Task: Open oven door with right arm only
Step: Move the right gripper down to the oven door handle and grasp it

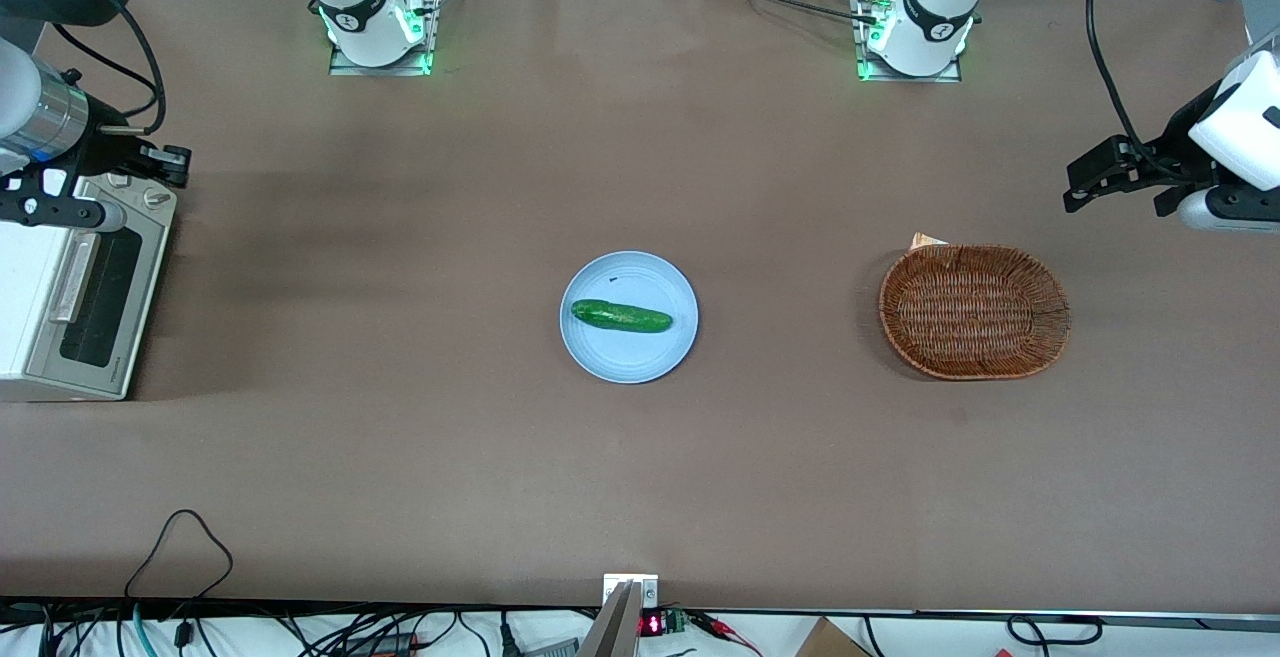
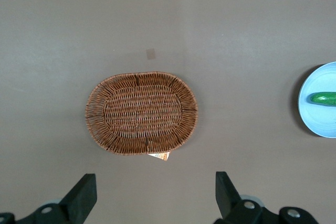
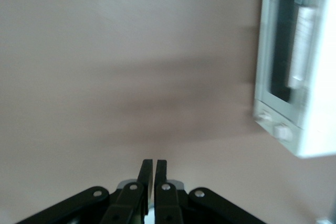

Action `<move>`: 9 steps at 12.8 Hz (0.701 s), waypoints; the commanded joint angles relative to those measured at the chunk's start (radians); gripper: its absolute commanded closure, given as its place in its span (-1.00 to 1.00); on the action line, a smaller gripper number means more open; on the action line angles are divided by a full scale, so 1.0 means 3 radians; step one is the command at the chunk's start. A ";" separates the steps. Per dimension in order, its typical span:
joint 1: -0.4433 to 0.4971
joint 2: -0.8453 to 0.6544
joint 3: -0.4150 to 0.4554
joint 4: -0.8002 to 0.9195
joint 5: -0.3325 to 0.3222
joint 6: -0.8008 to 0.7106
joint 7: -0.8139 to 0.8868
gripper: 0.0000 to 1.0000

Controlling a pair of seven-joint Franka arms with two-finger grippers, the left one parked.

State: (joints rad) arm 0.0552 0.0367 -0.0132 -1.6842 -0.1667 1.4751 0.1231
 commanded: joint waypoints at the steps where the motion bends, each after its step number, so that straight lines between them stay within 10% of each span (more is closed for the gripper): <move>1: 0.0148 0.0158 0.0029 0.0102 -0.0572 -0.0233 0.0035 0.83; 9: 0.0097 0.0792 -0.0007 -0.0051 -0.1908 0.0506 0.0096 0.99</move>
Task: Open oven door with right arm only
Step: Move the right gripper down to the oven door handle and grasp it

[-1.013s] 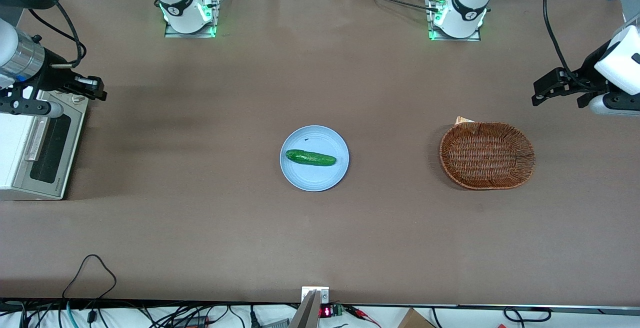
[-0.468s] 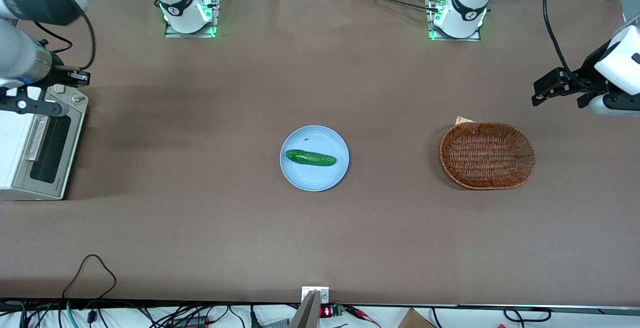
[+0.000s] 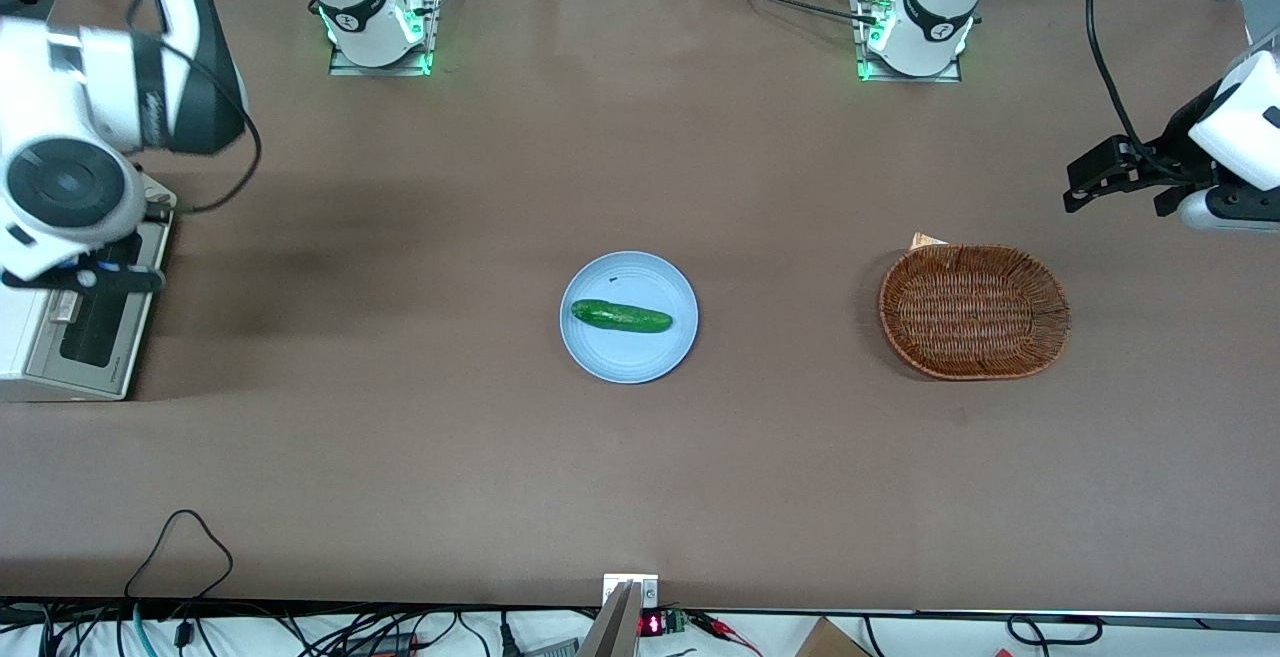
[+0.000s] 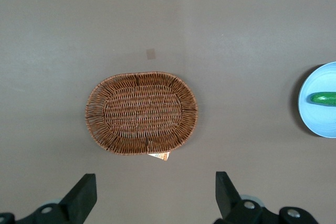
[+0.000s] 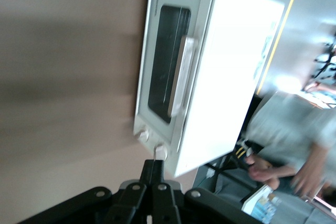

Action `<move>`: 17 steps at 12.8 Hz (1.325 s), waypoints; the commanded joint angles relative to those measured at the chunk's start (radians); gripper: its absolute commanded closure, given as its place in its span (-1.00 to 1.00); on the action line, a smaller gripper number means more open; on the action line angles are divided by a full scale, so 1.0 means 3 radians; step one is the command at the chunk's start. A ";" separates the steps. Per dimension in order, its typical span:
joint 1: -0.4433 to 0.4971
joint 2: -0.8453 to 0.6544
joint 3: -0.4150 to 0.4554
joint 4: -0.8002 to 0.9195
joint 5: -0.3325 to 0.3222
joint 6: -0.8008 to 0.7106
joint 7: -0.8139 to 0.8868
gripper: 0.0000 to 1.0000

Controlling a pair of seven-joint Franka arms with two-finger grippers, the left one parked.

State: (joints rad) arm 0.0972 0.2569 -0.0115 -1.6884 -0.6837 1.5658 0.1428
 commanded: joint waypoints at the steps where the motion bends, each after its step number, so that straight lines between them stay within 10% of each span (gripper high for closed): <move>1: -0.0124 0.0094 -0.0013 -0.0093 -0.0282 0.0383 0.0121 0.99; 11: -0.0411 0.0483 -0.0013 -0.0441 -0.1315 0.0891 0.1129 0.98; 17: -0.0549 0.0478 -0.0013 -0.0585 -0.1331 0.1085 0.1298 0.97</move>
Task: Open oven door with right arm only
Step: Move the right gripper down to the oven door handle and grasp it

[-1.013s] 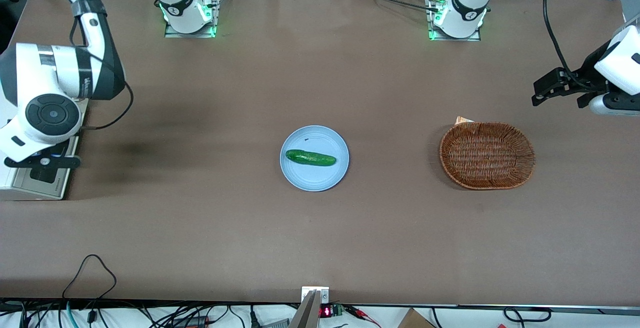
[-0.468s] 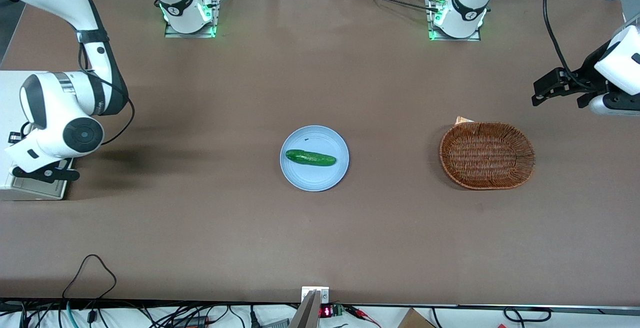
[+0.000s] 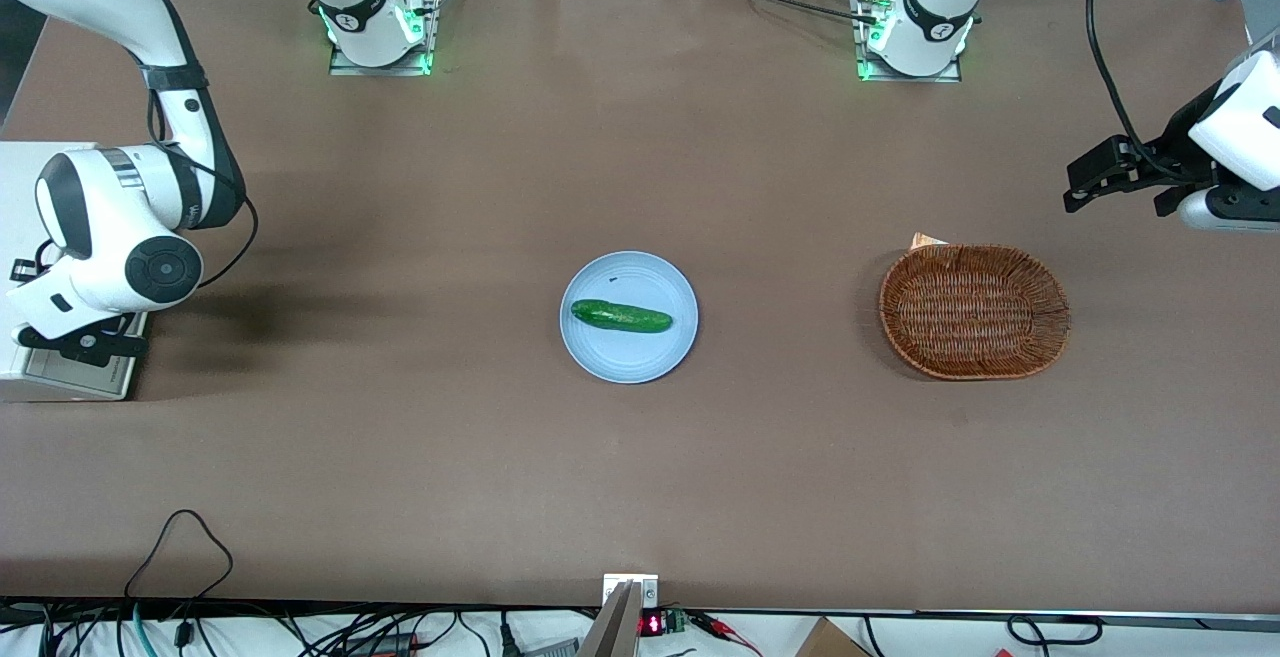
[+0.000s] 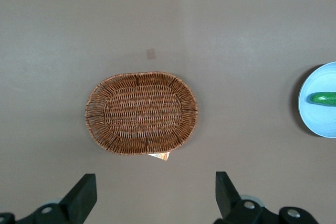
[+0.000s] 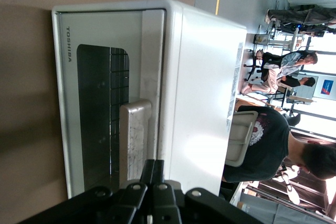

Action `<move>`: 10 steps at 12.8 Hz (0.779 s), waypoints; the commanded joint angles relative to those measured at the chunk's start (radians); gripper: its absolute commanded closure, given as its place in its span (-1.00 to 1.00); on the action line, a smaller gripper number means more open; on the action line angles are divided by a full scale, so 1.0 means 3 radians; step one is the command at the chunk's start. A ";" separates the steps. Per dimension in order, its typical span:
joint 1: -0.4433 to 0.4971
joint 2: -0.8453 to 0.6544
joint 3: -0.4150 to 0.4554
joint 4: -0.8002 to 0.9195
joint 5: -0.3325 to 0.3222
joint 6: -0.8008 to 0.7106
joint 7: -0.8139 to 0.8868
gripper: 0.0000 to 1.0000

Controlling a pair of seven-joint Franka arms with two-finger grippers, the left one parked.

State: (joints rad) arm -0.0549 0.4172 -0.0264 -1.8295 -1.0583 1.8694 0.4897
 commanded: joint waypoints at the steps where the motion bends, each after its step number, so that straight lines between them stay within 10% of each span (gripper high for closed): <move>1: -0.0052 -0.0056 0.0037 -0.0134 -0.0082 0.0089 0.0147 0.97; 10: -0.0159 -0.0051 0.0037 -0.0237 -0.0082 0.0283 0.0326 0.97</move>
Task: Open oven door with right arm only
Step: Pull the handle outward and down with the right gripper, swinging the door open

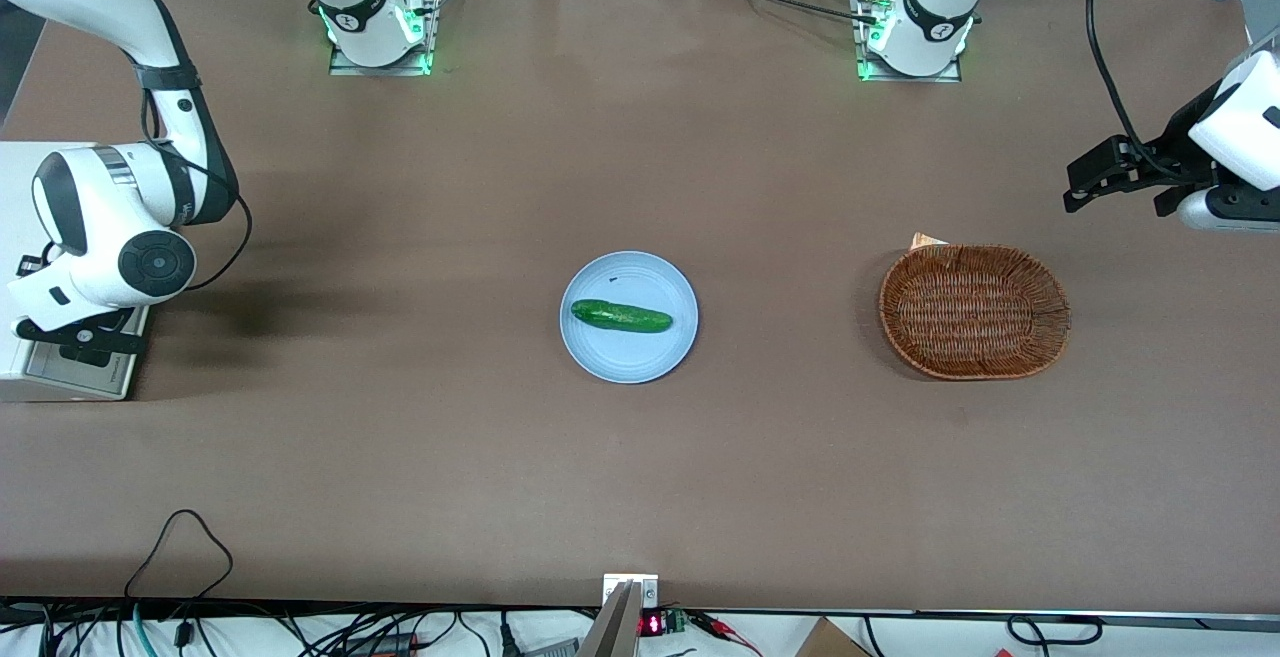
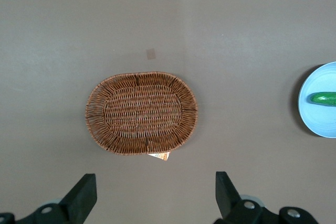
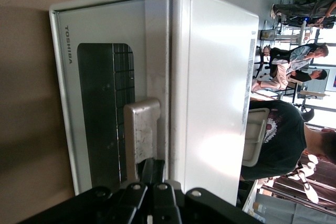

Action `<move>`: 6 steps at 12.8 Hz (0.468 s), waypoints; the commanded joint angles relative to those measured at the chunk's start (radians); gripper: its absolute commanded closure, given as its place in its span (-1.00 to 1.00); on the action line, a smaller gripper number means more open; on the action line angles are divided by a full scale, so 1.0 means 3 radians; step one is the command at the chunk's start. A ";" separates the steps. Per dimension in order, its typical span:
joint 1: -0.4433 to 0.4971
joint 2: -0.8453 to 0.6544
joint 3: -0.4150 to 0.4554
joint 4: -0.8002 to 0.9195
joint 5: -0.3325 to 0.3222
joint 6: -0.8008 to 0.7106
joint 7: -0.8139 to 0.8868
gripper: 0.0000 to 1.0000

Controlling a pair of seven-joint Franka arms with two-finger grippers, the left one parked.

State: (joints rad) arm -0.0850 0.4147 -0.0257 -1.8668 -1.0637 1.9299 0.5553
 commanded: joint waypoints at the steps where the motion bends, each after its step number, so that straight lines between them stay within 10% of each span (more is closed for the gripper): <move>1: -0.0049 -0.0043 0.0035 -0.0118 -0.0059 0.0076 0.0123 0.97; 6: 0.0089 0.0003 0.0070 -0.0169 0.0098 0.0081 0.0128 0.97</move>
State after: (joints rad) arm -0.0630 0.4103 -0.0093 -1.8879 -1.0579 1.9272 0.5649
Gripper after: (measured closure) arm 0.982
